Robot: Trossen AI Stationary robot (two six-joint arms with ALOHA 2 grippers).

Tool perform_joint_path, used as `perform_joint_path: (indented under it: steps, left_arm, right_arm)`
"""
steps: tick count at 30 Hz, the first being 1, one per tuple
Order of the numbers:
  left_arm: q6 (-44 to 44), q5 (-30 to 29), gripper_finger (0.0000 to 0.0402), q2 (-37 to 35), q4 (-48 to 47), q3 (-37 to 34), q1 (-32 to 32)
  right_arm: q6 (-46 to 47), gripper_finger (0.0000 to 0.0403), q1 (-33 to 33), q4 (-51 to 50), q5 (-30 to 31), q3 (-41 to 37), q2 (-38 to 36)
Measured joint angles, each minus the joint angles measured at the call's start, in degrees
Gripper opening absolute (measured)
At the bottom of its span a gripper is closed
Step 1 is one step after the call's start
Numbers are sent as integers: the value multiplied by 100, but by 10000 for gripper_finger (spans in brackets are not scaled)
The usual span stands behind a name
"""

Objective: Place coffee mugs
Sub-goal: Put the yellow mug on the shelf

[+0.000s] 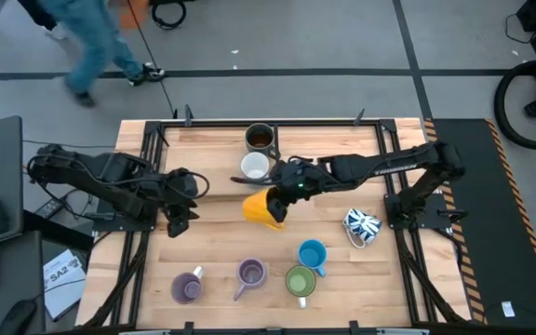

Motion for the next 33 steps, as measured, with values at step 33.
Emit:
perform_joint_path:
  steps: [33]
  left_arm:
    - [-154, -68, 169, -621, -639, -2, -2]
  right_arm:
    - [-1584, 31, 183, -2478, 129, 3360, 3697]
